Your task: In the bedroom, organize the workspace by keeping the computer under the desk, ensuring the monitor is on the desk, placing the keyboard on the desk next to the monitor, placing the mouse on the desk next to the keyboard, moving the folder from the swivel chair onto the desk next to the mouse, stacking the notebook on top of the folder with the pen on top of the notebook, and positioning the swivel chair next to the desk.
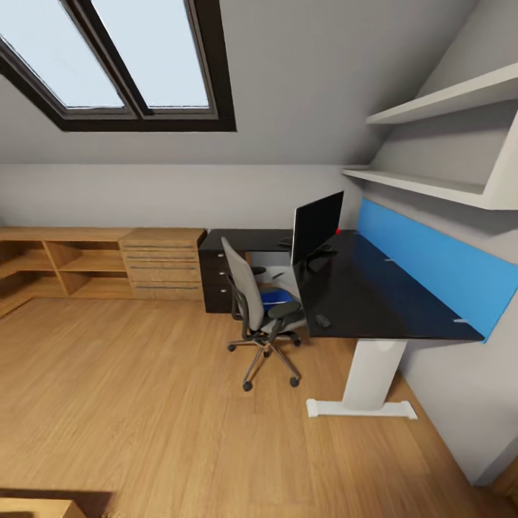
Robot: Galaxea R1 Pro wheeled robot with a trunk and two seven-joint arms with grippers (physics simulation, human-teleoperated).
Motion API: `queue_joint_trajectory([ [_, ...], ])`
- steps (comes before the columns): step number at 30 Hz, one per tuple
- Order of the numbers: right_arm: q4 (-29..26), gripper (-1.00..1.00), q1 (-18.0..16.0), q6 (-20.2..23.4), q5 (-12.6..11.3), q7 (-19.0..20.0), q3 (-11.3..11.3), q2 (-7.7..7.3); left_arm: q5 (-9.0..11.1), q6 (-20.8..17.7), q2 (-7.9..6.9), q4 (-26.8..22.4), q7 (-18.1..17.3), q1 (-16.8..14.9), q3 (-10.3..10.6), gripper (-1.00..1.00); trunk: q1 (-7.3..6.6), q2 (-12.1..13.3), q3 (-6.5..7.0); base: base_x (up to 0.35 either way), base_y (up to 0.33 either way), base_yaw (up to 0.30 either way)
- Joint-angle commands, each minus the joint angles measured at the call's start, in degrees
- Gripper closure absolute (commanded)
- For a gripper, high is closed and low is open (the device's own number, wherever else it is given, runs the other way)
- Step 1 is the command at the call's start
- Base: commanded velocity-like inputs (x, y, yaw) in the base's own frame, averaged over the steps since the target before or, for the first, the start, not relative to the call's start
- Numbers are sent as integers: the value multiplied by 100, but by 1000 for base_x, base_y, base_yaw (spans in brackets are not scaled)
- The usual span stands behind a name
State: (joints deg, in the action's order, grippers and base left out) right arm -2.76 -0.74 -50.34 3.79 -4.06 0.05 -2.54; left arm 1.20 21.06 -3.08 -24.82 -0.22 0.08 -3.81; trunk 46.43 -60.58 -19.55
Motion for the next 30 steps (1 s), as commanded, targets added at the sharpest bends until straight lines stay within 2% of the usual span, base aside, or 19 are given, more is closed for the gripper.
queue_joint_trajectory([
  [1,3,-100,-4,-11,43,-42,3,0,12,10,1,-5,-3,1,-5,-100,0,-3,-8,0,0,277],
  [21,3,-100,-4,-11,43,-45,3,0,12,30,4,-5,-31,1,2,-100,0,-3,-50,0,0,274],
  [30,-1,-100,-5,-20,48,-43,7,-15,12,44,6,-5,-48,1,4,-100,0,-3,-56,0,0,55],
])
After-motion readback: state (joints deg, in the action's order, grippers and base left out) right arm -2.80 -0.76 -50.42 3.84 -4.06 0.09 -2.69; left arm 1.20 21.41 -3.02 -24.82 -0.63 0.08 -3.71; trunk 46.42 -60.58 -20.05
